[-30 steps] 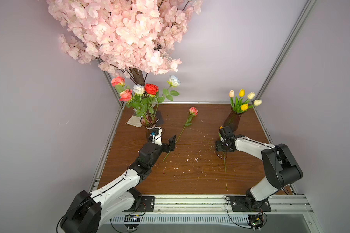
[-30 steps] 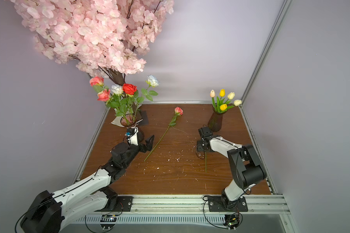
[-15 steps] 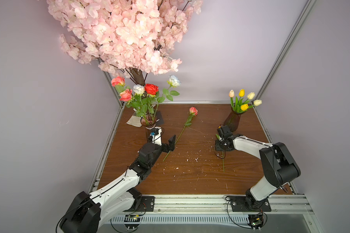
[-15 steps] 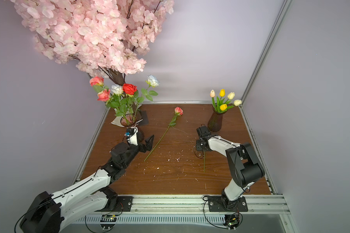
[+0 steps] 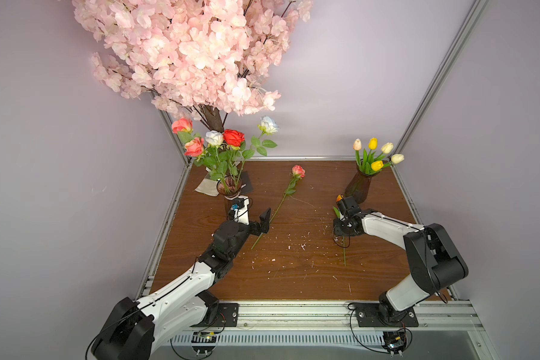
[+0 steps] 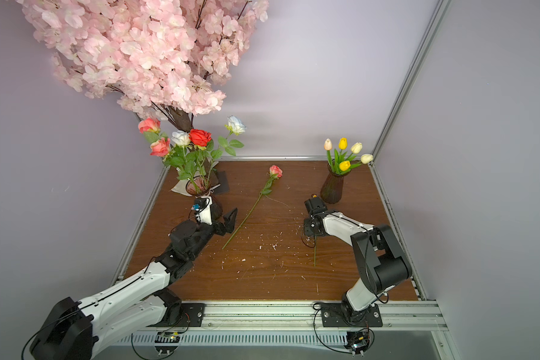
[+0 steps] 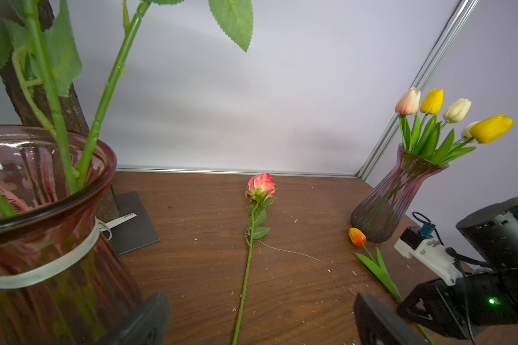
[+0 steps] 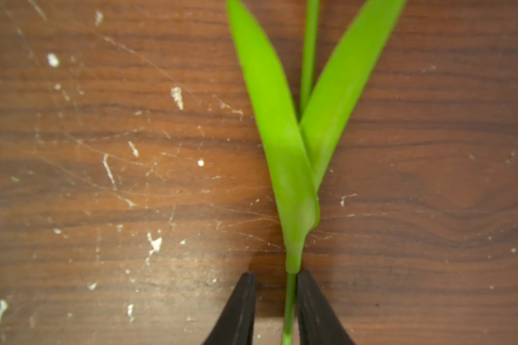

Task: Arrange the flowers in different vases according to their variety
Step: Pick up the flower at the center of the board.

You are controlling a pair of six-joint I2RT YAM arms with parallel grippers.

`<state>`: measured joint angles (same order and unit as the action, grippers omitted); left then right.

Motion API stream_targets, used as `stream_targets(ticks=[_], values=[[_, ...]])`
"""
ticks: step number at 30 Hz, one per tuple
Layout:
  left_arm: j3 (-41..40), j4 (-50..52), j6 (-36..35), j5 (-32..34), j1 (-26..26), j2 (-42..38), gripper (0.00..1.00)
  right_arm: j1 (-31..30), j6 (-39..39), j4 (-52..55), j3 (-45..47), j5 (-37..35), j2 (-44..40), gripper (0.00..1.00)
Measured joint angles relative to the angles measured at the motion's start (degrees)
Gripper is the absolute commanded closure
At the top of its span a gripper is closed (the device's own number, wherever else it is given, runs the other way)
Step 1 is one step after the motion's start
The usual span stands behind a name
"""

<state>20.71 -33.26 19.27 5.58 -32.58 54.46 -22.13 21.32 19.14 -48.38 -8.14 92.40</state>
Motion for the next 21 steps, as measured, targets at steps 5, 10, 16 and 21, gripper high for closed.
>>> stream_targets(ticks=[5, 10, 16, 21], values=[[-0.02, -0.04, 0.0, 0.02, 0.0, -0.35, 0.01, 0.07, -0.63, -0.39, -0.02, 1.7, 0.0, 1.0], [-0.44, -0.42, 0.0, 0.02, -0.02, -0.37, 0.0, 0.17, -1.03, -1.31, -0.02, 4.55, -0.46, 1.0], [-1.18, -0.48, -0.24, 0.07, -0.04, -0.98, 0.0, -0.35, -1.14, -1.84, 0.02, 10.45, -3.43, 1.0], [-1.2, -0.63, -0.46, 0.09, -0.04, -1.44, 0.0, -0.42, -1.49, -4.33, 0.02, 13.55, -9.86, 1.0]])
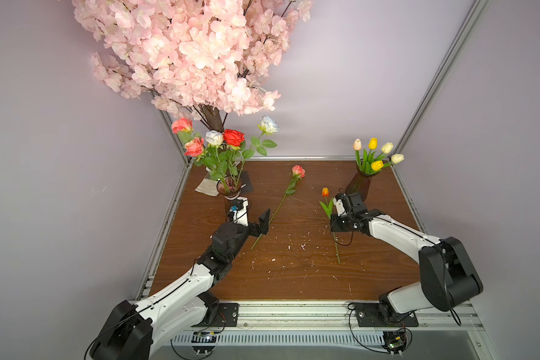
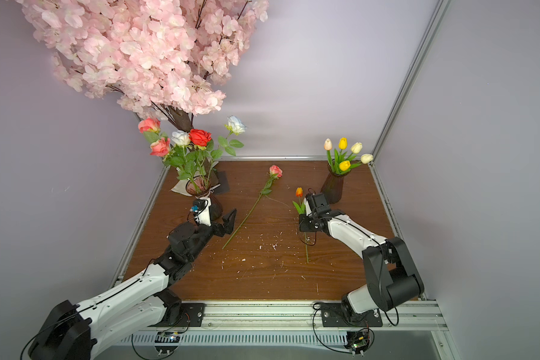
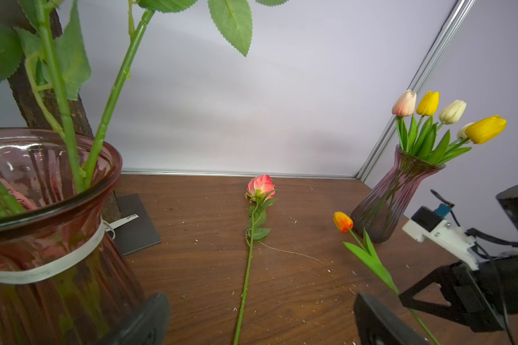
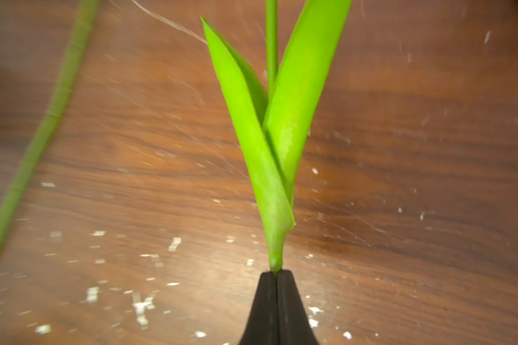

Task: Arrange the flowers in different vases according to their variety
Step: Pick up the flower at the center of the board, then insert the flower into the vase.

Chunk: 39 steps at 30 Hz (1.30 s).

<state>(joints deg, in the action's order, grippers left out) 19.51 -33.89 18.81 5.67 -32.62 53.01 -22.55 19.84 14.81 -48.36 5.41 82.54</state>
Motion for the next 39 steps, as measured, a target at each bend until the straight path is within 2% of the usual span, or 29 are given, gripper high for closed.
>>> stream_targets(ticks=[9, 15, 23, 29, 34, 39], values=[[0.0, -0.66, -0.24, 0.15, 0.0, 0.0, 0.0, 0.0, -1.75, -8.92, -0.22, 2.23, -11.41, 1.0], [0.0, -0.66, -0.39, 0.17, 0.0, 0.0, 0.0, 0.0, -4.66, -13.73, -4.94, -2.43, -14.4, 1.0], [0.0, -0.68, -0.61, 0.17, 0.0, 0.02, 0.01, 0.04, -11.96, -20.41, -18.08, -15.76, -13.97, 1.0], [0.0, -0.68, -0.76, 0.17, 0.0, 0.02, 0.01, 1.09, -18.71, -29.27, -22.4, -25.09, -11.85, 1.0], [0.0, -0.68, -0.83, 0.15, 0.0, 0.02, 0.0, 3.21, -22.86, -33.7, -25.73, -29.22, -6.99, 1.0], [0.0, -0.68, -0.81, 0.15, 0.0, 0.02, 0.0, 6.99, -23.98, -35.5, -27.21, -29.38, -2.71, 1.0]])
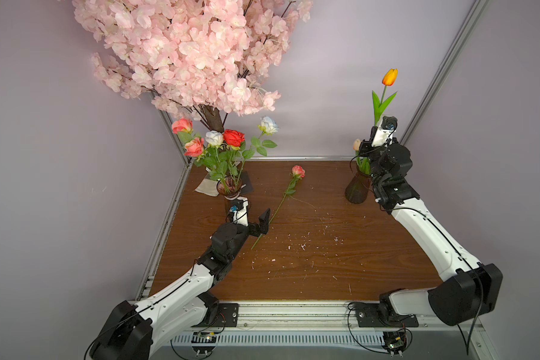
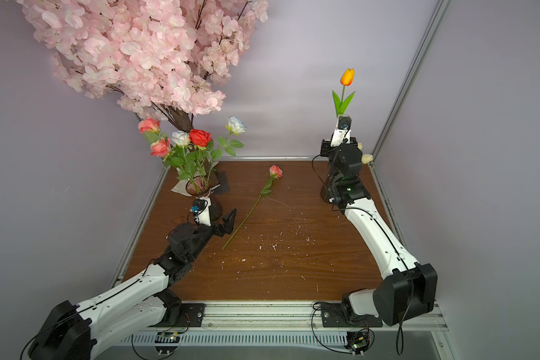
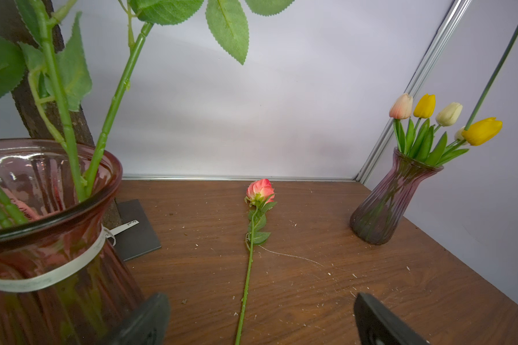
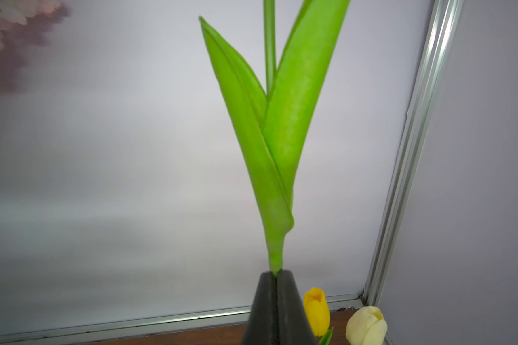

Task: Arrange the flowers in different vases according to their variety
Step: Insert the flower into the vase.

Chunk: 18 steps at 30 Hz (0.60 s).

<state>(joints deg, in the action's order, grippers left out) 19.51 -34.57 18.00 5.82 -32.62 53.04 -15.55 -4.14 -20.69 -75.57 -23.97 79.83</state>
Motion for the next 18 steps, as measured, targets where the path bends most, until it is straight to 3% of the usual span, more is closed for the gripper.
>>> stream_targets(ticks=[9, 18], values=[[0.0, -0.02, -0.02, 0.0, 0.0, 0.0, 0.01, 4.96, 0.11, -3.17, -0.09, 1.64, 6.16, 1.0], [0.0, -0.02, -0.28, 0.0, 0.0, 0.02, 0.01, 5.84, 0.22, -4.76, -0.17, 4.94, 11.82, 1.0]])
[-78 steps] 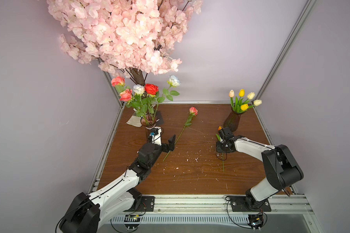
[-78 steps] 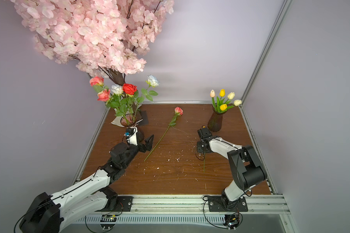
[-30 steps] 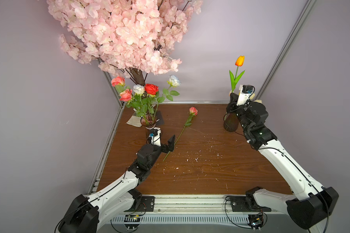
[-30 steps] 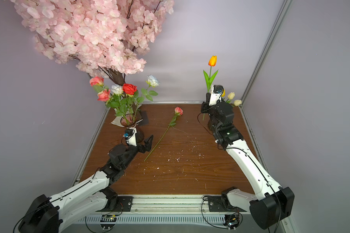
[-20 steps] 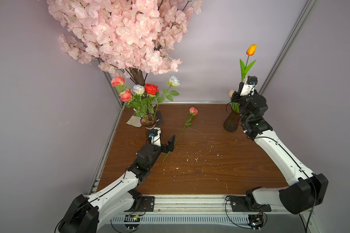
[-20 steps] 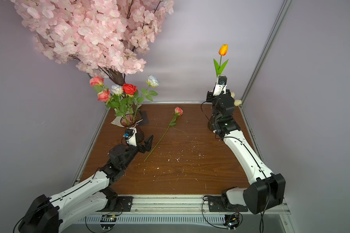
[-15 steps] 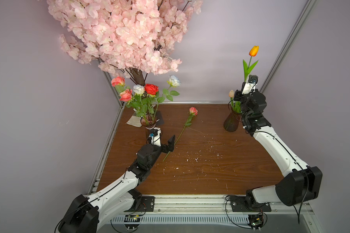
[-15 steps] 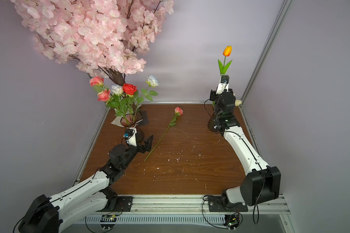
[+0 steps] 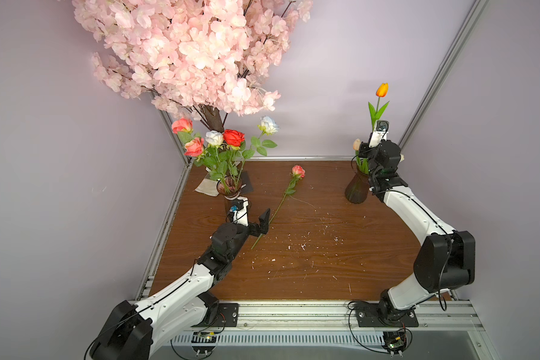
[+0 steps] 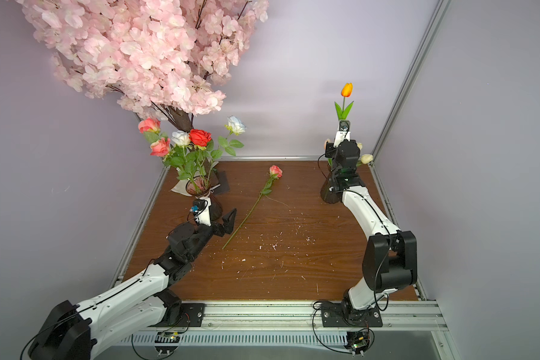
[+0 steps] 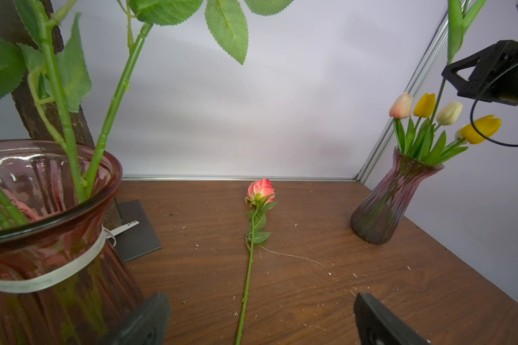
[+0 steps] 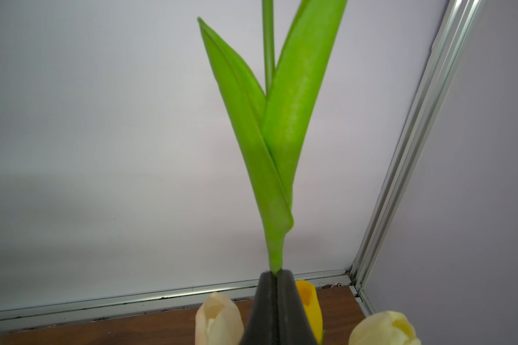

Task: Arrange the flowers in different vases according to their variety
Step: Insert the flower into the vase.

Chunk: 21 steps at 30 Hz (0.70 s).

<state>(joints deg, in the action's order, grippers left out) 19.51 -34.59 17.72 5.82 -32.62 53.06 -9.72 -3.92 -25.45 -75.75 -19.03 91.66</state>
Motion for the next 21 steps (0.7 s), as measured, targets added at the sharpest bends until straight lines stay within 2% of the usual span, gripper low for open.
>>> stream_targets(ticks=[7, 9, 12, 17, 21], values=[[0.0, -0.22, -0.15, 0.0, 0.0, 0.85, 0.0, 0.04, 0.81, -3.17, 2.25, 0.26, 0.2, 0.98], [0.0, -0.33, -0.15, 0.0, 0.0, 1.29, 0.0, 0.04, 1.18, -3.67, 3.72, 0.26, 0.07, 0.76], [0.0, -0.42, -0.17, -0.04, 0.0, 2.12, 0.0, 0.04, 2.03, -3.78, 6.19, 0.28, -0.83, 0.48], [0.0, -0.39, -0.22, -0.31, 0.0, 4.26, 0.01, 0.04, 4.26, -2.93, 8.26, 0.48, -5.09, 0.31], [0.07, -0.37, -0.42, -0.57, 0.0, 5.4, 0.0, 0.04, 6.88, -0.55, 8.28, 1.62, -10.75, 0.25]])
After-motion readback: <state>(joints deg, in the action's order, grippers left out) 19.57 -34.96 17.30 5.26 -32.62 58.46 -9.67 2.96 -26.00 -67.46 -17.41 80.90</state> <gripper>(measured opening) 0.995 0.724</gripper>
